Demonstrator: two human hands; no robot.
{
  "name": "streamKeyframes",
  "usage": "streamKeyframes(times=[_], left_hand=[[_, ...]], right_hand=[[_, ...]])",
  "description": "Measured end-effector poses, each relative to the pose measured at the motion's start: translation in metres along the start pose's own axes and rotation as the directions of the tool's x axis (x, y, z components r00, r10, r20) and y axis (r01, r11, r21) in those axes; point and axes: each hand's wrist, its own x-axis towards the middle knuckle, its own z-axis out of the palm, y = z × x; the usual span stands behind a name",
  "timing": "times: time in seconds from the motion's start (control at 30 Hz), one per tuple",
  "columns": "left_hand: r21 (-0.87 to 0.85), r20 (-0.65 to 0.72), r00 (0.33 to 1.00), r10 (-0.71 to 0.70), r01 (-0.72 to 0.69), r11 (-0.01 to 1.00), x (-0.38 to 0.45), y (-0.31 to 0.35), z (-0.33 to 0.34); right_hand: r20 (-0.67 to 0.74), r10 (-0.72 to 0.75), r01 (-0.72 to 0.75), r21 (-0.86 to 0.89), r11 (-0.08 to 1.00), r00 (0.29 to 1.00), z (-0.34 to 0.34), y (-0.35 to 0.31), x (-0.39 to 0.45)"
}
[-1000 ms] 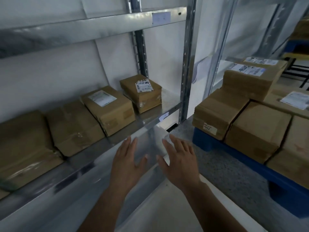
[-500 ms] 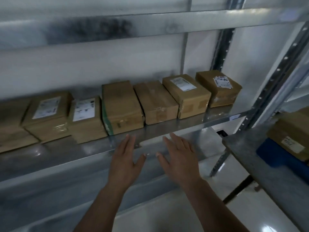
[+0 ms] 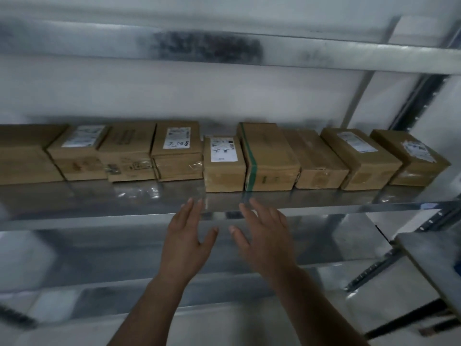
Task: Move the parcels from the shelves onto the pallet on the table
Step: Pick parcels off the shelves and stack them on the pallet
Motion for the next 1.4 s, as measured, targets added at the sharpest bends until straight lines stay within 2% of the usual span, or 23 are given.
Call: streamKeyframes(times=[0.47,0.8,0.97,1.07,1.17,1.4], left_hand=[[0.065,-0.130,0.980,-0.152,0.161,0.985,-0.045,-0.127,-0.096],[0.076,-0.188,0.937,-0.296,0.314,0.946,-0.049,-0.187,-0.131],[0.126,-0.230,0.914,-0.334,0.368,0.921,-0.031,-0.220,-0.156],[0.177,-0.255,0.900,-0.353,0.402,0.898,-0.022,-0.243,-0.177],[0.189,-0.275,0.888,-0.369,0.427,0.884,-0.010,-0.265,-0.191],[0.161,-0.224,0.899,-0.375,0.414,0.896,0.001,-0.307,-0.194]], right_hand=[[0.108,-0.184,0.170,0.133,0.977,0.977,0.033,-0.162,0.005],[0.199,-0.322,0.275,0.228,0.934,0.926,0.064,-0.234,0.036],[0.170,-0.398,0.320,0.358,0.877,0.901,0.090,-0.271,0.071],[0.223,-0.456,0.333,0.430,0.839,0.862,0.100,-0.295,0.090],[0.239,-0.471,0.323,0.471,0.821,0.849,0.109,-0.314,0.106],[0.260,-0.439,0.294,0.451,0.843,0.860,0.128,-0.348,0.129]])
